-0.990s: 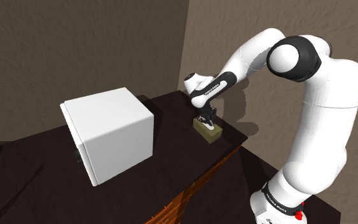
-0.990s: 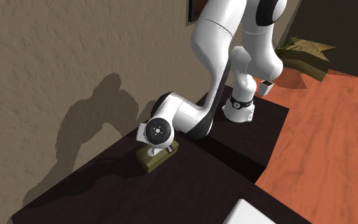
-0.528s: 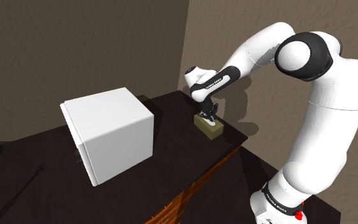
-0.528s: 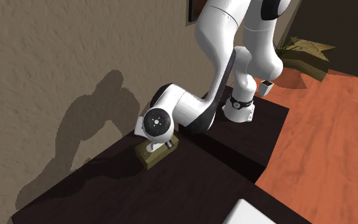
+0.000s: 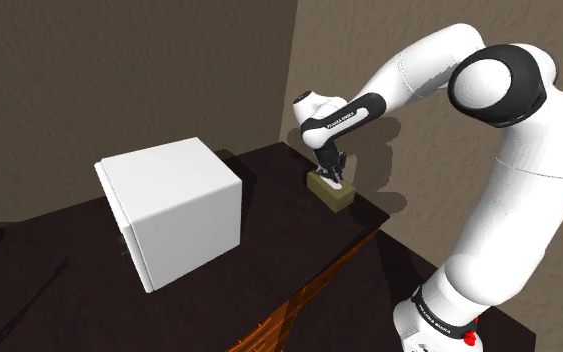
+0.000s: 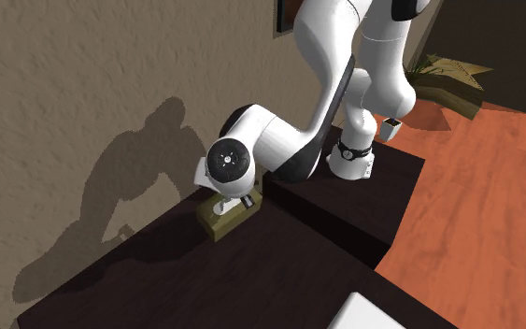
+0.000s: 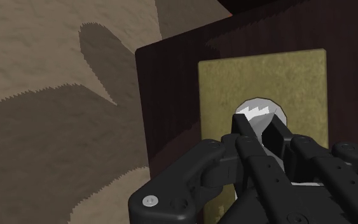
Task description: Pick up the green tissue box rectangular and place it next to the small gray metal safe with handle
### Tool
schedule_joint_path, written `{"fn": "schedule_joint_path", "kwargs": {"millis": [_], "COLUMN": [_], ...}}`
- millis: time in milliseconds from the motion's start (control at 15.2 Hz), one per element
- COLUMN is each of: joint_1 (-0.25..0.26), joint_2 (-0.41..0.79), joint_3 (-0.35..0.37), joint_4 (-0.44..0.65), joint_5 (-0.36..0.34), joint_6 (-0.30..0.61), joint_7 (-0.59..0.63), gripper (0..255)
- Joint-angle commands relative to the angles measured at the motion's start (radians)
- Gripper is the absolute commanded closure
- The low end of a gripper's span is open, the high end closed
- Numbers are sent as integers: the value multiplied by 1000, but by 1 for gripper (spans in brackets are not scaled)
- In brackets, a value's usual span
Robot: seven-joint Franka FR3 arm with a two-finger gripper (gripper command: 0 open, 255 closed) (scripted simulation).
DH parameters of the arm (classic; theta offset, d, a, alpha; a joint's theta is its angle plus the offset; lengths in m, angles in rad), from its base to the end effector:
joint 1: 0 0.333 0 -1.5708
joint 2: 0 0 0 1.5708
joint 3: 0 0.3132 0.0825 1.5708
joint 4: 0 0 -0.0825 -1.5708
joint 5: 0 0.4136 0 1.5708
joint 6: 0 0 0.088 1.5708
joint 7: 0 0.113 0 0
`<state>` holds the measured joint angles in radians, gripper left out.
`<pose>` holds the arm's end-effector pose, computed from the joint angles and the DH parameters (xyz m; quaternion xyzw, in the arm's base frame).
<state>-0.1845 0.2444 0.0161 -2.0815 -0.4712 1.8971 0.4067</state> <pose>0.5387 -0.1279 0.2603 0.9456 -0.1542 -0.1817 0.2214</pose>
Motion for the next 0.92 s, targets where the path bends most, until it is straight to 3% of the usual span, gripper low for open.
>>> {"fn": "schedule_joint_path", "kwargs": {"millis": [0, 858], "joint_1": [1, 6], "joint_2": [-17, -109], "joint_3": [2, 7], "joint_4": [7, 68], "joint_5": [5, 26], "joint_6": [-23, -163], "joint_7": [-9, -71], "gripper": [255, 255]}}
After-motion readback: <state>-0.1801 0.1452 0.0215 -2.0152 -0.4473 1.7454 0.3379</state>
